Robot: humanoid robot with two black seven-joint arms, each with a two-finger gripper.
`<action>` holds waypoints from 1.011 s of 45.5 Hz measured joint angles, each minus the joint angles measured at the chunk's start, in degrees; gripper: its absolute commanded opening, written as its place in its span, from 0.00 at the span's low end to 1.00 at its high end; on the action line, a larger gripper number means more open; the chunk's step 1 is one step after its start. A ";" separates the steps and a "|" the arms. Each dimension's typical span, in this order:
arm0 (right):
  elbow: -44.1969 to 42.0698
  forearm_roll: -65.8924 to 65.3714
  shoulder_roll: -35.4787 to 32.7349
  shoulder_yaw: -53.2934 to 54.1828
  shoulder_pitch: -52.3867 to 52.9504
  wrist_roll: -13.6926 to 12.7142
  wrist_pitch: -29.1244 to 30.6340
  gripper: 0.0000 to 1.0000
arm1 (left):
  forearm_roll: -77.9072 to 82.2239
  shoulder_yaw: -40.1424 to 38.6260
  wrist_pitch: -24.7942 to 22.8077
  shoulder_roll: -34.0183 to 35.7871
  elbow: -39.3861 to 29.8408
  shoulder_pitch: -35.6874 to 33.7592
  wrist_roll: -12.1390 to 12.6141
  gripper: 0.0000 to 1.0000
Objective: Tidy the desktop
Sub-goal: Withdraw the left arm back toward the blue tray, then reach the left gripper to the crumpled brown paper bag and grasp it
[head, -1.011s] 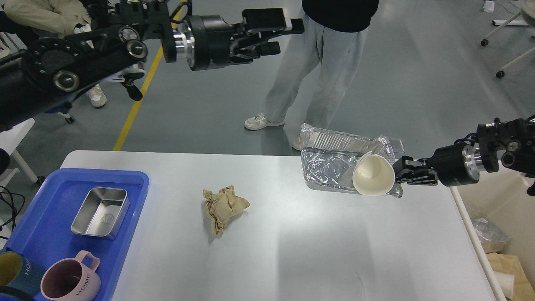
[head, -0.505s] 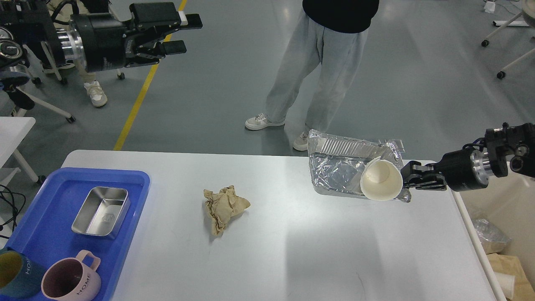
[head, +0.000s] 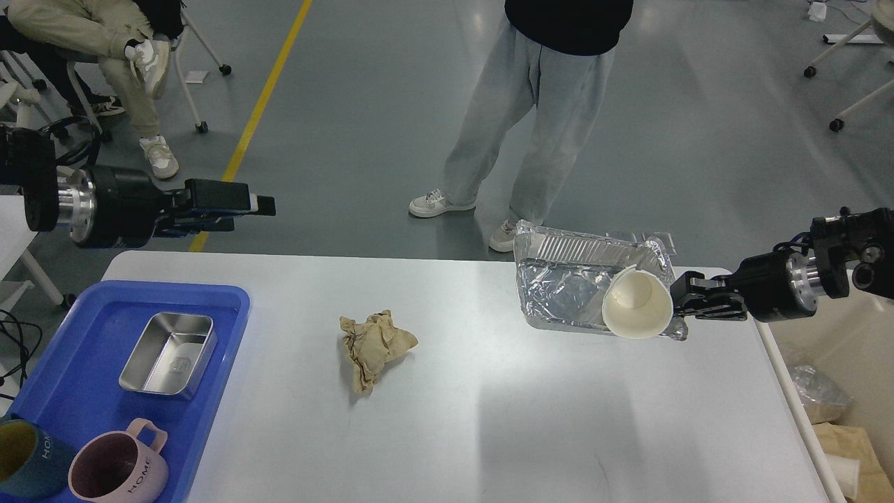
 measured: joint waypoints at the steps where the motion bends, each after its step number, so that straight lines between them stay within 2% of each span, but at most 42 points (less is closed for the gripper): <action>1: 0.00 0.00 0.00 0.00 -0.05 0.00 -0.01 0.00 | 1.50 0.04 0.00 0.84 -0.53 0.10 0.13 0.89; 11: 0.00 0.00 0.00 0.00 -0.36 -0.04 -0.21 0.00 | 12.18 0.15 -0.02 8.39 -4.31 3.21 0.32 0.89; 16: 0.00 0.00 0.00 0.00 -0.41 -0.06 -0.22 0.00 | 17.47 0.05 1.50 12.00 -6.47 5.76 0.24 0.89; 24: 0.00 0.00 0.05 0.00 -0.46 -0.06 -0.23 0.00 | 21.07 -0.02 3.55 14.37 -8.87 8.73 0.11 0.89; 37: 0.00 0.00 0.09 0.00 -0.51 -0.02 -0.23 0.00 | 21.70 -0.47 4.14 14.59 -8.99 8.74 0.26 0.89; 41: 0.01 0.00 0.04 0.00 -0.51 0.00 -0.23 0.00 | 21.74 -0.55 7.12 12.78 -8.58 9.20 0.60 0.89; 46: 0.09 0.00 0.01 0.01 -0.51 0.01 -0.23 0.00 | 21.94 -0.54 13.21 6.57 -6.11 12.74 1.39 0.89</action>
